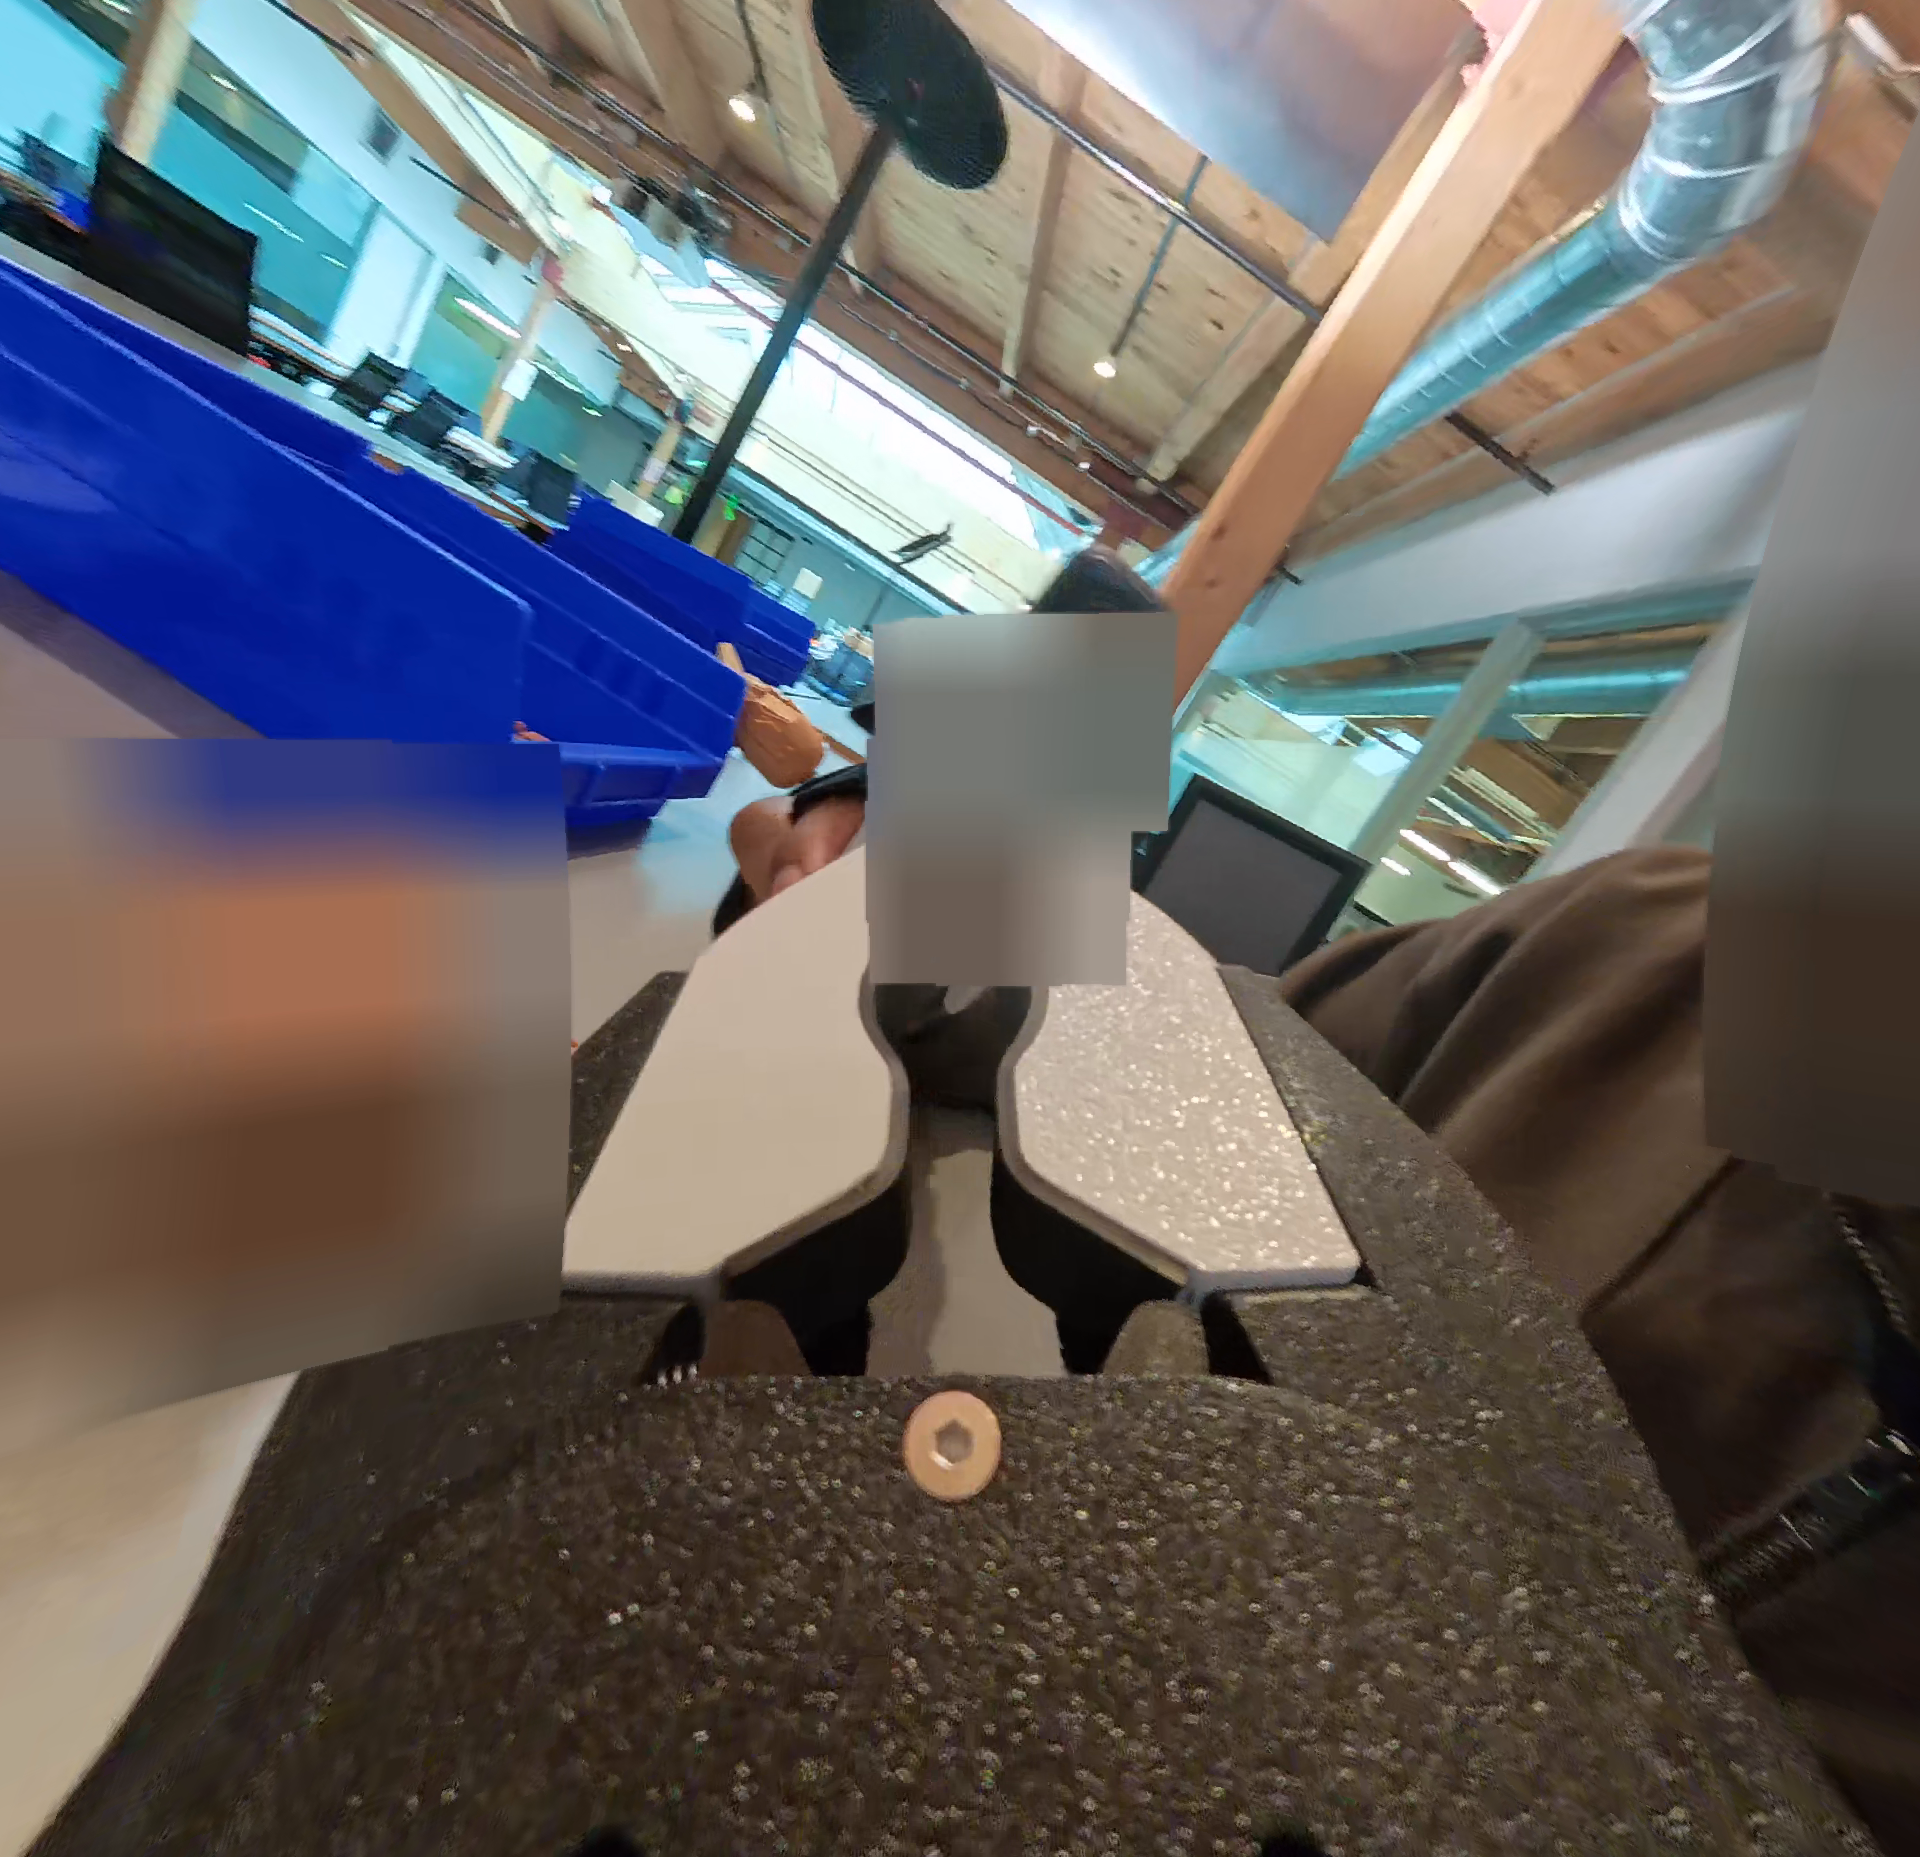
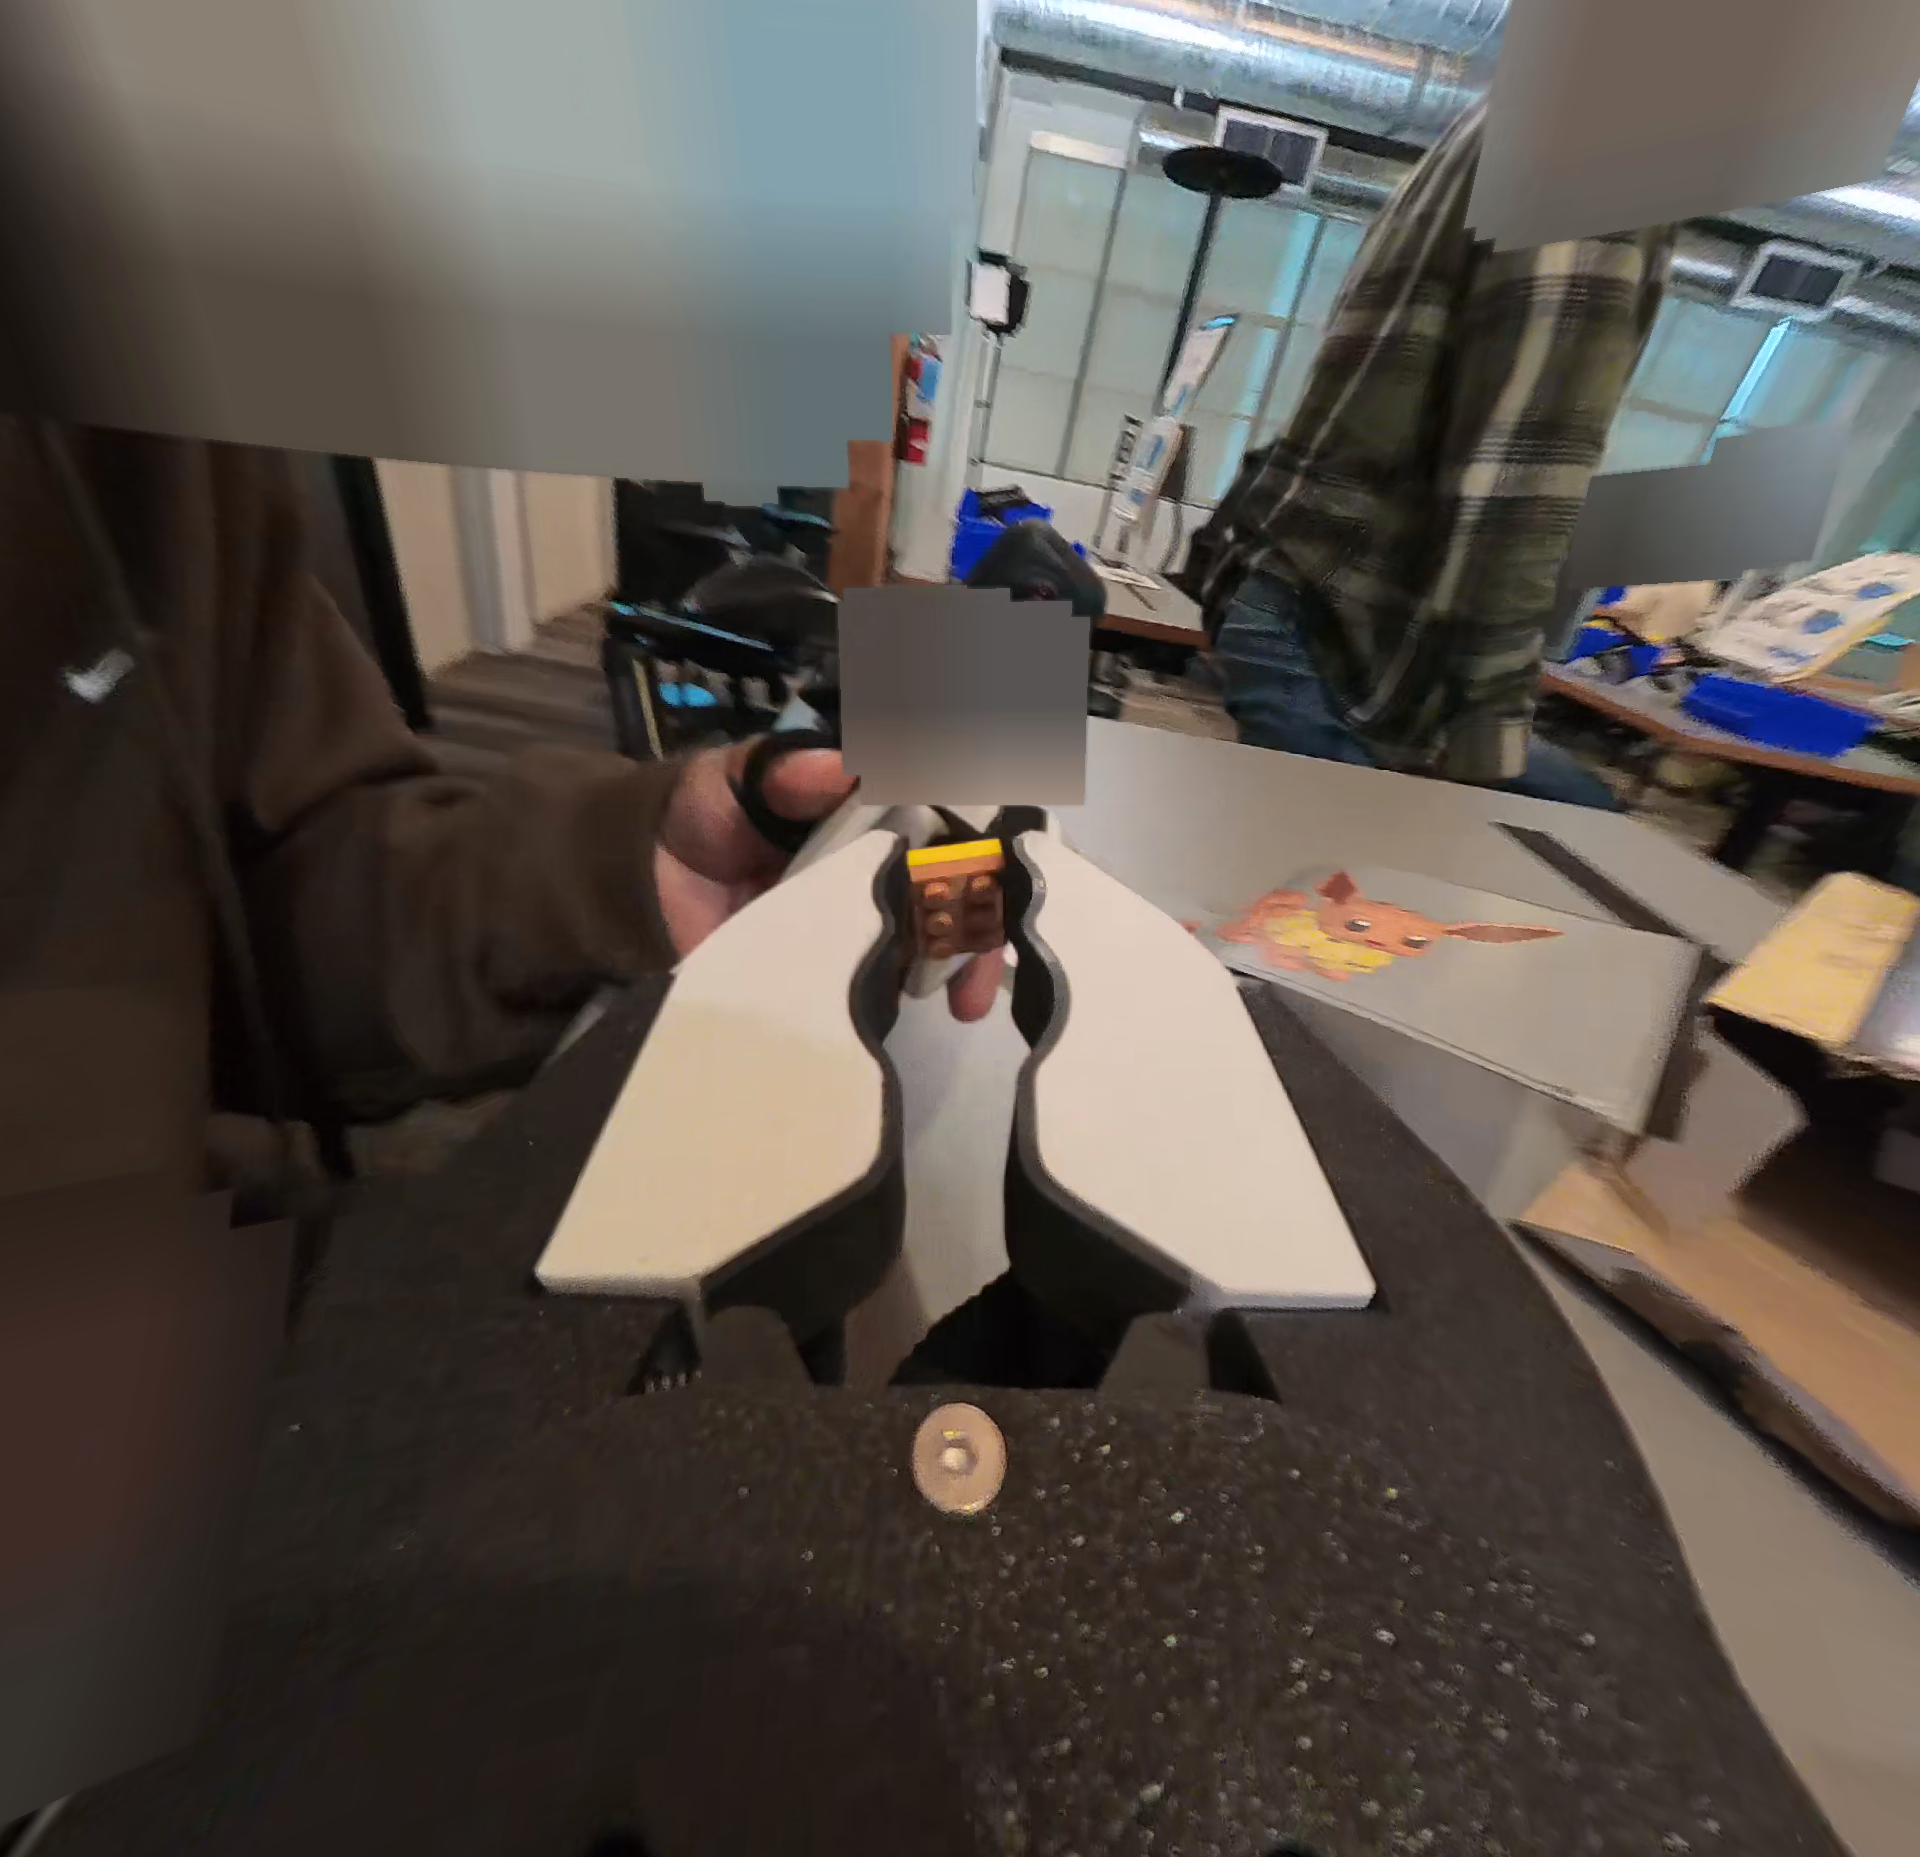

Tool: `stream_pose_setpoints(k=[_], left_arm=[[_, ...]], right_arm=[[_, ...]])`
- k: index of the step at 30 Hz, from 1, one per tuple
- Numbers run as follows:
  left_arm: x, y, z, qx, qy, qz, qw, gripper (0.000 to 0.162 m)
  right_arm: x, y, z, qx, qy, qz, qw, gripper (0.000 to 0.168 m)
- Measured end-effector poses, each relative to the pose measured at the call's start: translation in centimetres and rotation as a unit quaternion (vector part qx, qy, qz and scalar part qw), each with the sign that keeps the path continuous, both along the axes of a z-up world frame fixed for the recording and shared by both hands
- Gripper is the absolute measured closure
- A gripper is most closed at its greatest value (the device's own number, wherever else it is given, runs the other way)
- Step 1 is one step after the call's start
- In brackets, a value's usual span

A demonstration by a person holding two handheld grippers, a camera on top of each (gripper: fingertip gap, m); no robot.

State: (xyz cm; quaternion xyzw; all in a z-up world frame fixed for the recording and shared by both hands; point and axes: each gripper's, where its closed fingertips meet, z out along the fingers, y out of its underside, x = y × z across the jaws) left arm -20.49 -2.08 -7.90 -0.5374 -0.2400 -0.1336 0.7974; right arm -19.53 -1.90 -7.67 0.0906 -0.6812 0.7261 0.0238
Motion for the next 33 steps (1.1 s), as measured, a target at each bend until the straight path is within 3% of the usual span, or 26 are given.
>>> stream_pose_setpoints(k=[7,15,23,33], left_arm=[[-0.8,0.7,-2.1,-0.102,-0.027,0.035,0.994,0.137],[-0.4,1.1,-1.9,-0.081,-0.058,0.005,0.995,0.134],[0.4,1.3,-2.0,-0.059,-0.077,-0.042,0.994,0.143],[0.6,1.2,-1.6,-0.066,-0.031,-0.030,0.997,0.145]], right_arm=[[-0.5,-0.4,-0.8,0.027,0.142,-0.084,0.986,0.152],[-0.3,-0.7,-1.6,0.051,0.231,-0.115,0.965,0.152],[0.1,-0.8,-1.6,0.044,0.258,-0.116,0.958,0.151],[0.6,-0.6,-1.1,0.028,0.266,-0.110,0.957,0.152]])
